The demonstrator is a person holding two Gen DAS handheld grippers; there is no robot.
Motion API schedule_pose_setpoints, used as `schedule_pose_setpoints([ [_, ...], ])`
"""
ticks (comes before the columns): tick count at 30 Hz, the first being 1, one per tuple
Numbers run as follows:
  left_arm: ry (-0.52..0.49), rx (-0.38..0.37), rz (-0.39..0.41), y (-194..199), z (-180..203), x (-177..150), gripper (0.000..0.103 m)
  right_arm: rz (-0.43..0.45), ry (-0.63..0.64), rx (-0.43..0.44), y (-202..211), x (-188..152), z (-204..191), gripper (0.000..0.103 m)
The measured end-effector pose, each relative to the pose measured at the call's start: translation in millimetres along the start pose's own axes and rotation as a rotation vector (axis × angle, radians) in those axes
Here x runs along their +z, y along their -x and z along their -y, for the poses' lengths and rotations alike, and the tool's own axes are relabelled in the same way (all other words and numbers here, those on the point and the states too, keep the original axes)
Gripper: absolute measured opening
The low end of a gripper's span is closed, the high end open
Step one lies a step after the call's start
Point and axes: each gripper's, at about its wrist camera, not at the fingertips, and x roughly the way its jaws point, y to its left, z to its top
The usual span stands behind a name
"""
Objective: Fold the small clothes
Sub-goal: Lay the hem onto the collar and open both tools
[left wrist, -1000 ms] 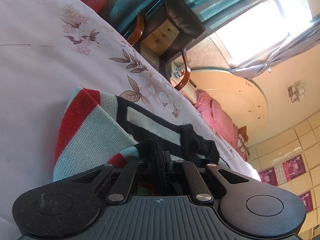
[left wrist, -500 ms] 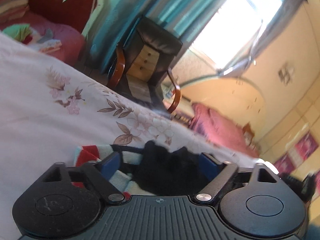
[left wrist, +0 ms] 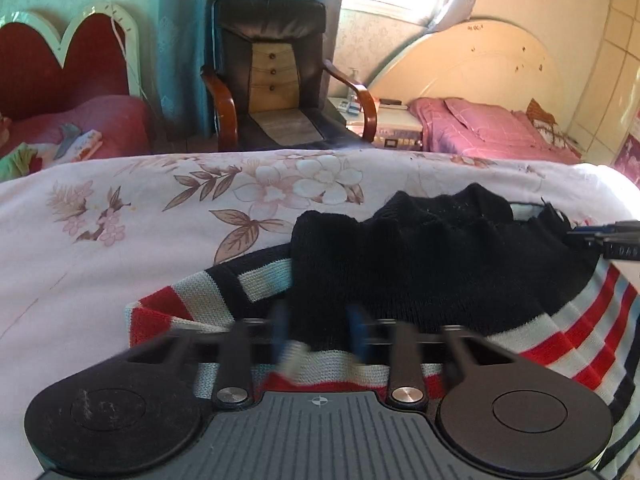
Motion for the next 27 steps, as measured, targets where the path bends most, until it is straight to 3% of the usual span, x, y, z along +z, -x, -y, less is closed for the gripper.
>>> schedule_pose_setpoints([
  [1, 0.017, -0.001, 0.014, 4, -2, -1, 0.006, 0.012, 0.035, -0.019, 1, -1, -5, 0.014],
  [2, 0.003, 0.01, 0.031, 7, -1, -2, 0.005, 0.026, 0.07, -0.036, 2, -1, -9, 0.006],
  [5, -0.006, 0.03, 0.137, 20, 2, -6, 0.005, 0.097, 0.117, -0.048, 10, 1, -15, 0.005],
  [8, 0.057, 0.058, 0.291, 46, -4, -15, 0.005, 0.189, 0.106, -0.054, 25, 6, -10, 0.005],
  [10, 0.097, 0.097, 0.331, 51, -8, -21, 0.005, 0.228, 0.082, -0.072, 29, 9, -4, 0.005],
  [12, 0.138, 0.125, 0.296, 41, -11, -24, 0.005, 0.234, 0.059, -0.098, 25, 10, 4, 0.005],
  [15, 0.139, 0.177, 0.162, 10, -9, -26, 0.005, 0.153, -0.001, -0.093, 0, 8, 14, 0.005],
  [17, 0.093, 0.219, 0.158, 6, 1, -23, 0.005, 0.087, -0.013, -0.115, -20, -2, 14, 0.006],
  [21, 0.041, 0.257, 0.151, 5, 12, -21, 0.007, 0.098, -0.039, -0.114, -22, -4, 14, 0.009],
  [24, 0.042, 0.202, 0.15, 7, 8, -20, 0.026, 0.091, -0.066, -0.117, -19, -1, 19, 0.027],
  [25, 0.041, 0.163, 0.144, 10, 6, -19, 0.06, 0.096, -0.083, -0.115, -15, 0, 20, 0.051],
  [26, 0.042, 0.157, 0.123, 11, 6, -16, 0.099, 0.111, -0.094, -0.093, -9, 0, 22, 0.064],
  [27, 0.043, 0.177, 0.148, 19, 7, -15, 0.1, 0.151, -0.086, -0.082, 1, -1, 20, 0.065],
])
